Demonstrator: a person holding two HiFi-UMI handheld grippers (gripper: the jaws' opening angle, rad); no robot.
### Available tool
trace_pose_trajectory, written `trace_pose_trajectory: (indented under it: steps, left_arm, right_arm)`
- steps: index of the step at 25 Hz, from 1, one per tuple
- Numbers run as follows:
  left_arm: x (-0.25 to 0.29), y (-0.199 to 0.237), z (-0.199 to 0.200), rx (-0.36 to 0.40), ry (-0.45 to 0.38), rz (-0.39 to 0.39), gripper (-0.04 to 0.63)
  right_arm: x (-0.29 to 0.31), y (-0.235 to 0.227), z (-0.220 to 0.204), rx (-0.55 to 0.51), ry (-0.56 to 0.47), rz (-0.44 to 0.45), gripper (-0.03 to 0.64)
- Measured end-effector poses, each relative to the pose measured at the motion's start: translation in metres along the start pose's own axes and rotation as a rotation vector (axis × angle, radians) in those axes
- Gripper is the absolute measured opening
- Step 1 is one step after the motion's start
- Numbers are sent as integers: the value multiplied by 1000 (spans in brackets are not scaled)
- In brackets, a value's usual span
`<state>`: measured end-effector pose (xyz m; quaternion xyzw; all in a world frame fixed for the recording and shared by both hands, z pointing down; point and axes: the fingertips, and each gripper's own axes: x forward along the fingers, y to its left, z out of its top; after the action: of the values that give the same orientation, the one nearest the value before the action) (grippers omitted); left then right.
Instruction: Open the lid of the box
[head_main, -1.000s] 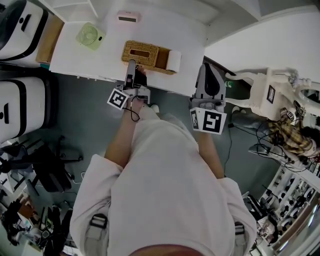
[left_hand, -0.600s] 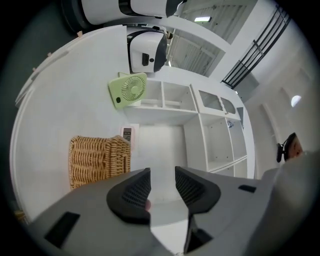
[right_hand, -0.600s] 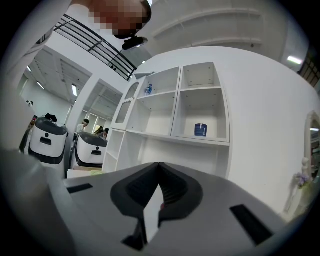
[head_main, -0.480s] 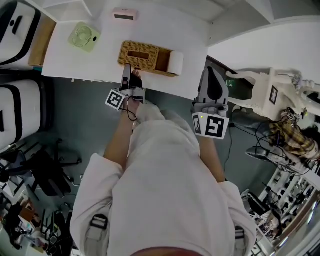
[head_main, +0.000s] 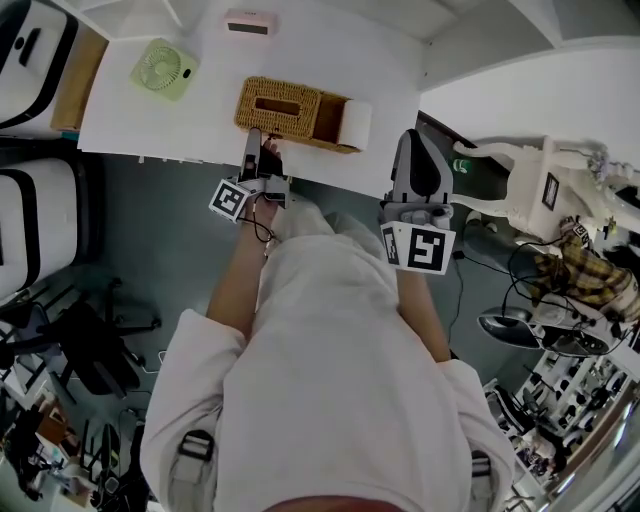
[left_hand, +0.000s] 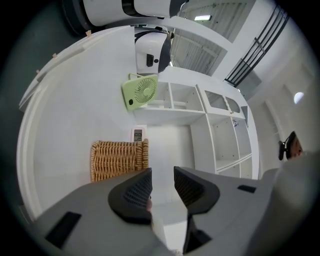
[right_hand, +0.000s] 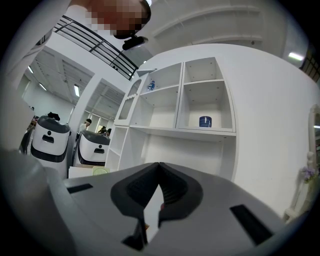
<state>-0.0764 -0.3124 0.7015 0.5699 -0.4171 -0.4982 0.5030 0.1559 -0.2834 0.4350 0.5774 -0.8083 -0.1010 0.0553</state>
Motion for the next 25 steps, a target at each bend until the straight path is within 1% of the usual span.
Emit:
trace_pose_trajectory:
  steps: [3,8,13,20,25]
  left_arm:
    - [-4,8,-3,5,5,17,144]
    - [5,13,-2,18,15,28,141]
    - [8,11,-2,14,22,36,113]
    - [18,-6,-5,25,32,22,77]
    - [38,-31,-5,37,50,-10,78]
  right_arm:
    - [0,-3,1,-2,-1,1,-2]
    - [3,-5,0,-3,3,-10,-2]
    - [3,-9,-2,0,8,-19,-2]
    - [4,-13,2,2,16,-26,-2]
    - [3,-16,15,1,24,-38,-2]
